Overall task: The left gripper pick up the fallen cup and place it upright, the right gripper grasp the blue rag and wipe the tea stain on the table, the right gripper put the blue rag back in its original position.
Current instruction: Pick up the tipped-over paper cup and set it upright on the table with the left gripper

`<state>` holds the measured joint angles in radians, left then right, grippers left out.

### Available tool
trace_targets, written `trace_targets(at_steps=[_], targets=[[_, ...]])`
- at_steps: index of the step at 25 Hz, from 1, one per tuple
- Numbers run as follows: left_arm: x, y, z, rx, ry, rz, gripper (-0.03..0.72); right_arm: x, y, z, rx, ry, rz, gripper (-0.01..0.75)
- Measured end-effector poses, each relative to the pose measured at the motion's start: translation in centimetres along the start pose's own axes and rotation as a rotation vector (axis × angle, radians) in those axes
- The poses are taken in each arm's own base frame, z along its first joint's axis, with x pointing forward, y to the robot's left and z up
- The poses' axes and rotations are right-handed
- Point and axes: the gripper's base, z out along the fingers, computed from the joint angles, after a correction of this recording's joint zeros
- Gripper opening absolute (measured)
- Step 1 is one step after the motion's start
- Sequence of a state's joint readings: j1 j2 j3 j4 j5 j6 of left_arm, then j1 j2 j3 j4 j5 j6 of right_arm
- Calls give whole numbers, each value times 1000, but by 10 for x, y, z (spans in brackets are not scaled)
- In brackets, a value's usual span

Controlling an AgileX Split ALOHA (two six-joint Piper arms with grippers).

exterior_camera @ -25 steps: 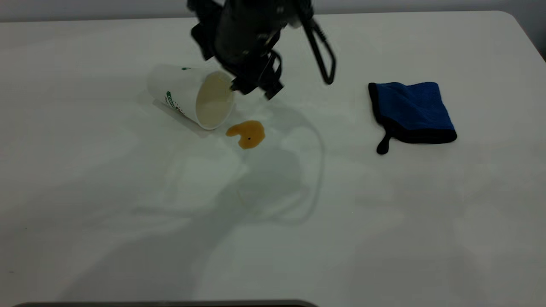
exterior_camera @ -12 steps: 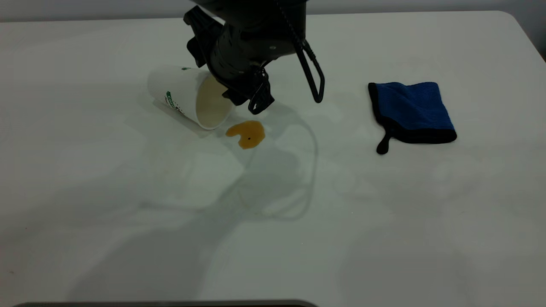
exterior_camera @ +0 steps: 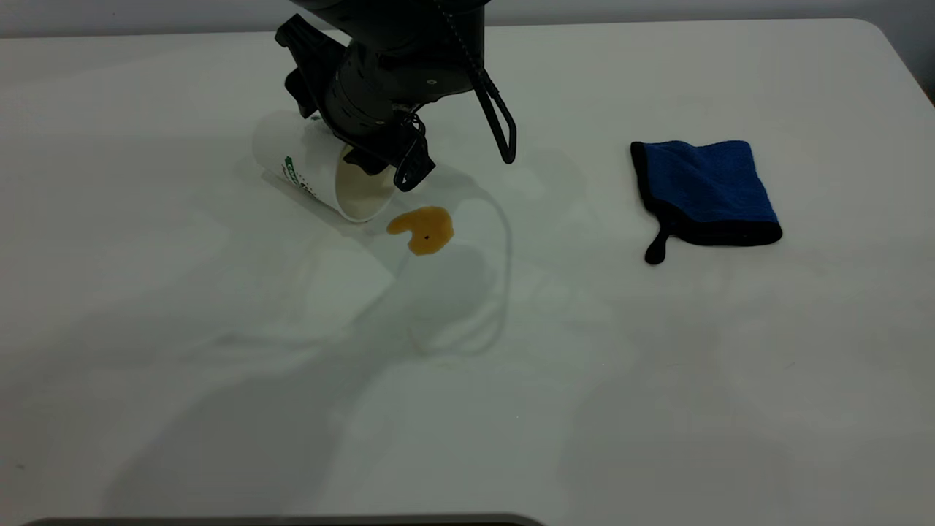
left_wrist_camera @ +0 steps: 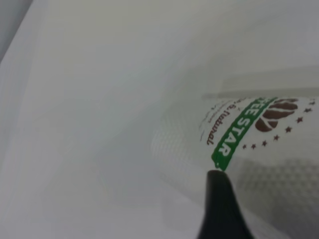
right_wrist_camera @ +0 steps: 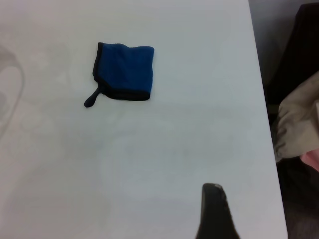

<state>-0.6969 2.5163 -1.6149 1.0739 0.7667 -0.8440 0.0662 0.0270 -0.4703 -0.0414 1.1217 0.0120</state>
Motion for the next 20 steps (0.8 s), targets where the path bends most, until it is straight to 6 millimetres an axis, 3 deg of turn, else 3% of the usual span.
trace_targets(at_steps=[2, 6, 8, 11, 15, 17, 20], targets=[[0, 0, 0, -1, -1, 2, 433, 0, 0, 0, 0, 0, 0, 537], [2, 7, 0, -79, 19, 31, 134, 0, 0, 0, 0, 0, 0, 537], [0, 19, -2, -123, 24, 36, 37, 0, 0, 0, 0, 0, 0, 537], [-4, 49, -10, -67, 41, -10, 0, 0, 0, 0, 0, 0, 0, 537], [-3, 118, -21, 121, 78, -165, -1, 0, 0, 0, 0, 0, 0, 537], [6, 152, -17, 237, 104, -261, -1, 0, 0, 0, 0, 0, 0, 537], [22, 179, -2, 450, 139, -361, -1, 0, 0, 0, 0, 0, 0, 537]])
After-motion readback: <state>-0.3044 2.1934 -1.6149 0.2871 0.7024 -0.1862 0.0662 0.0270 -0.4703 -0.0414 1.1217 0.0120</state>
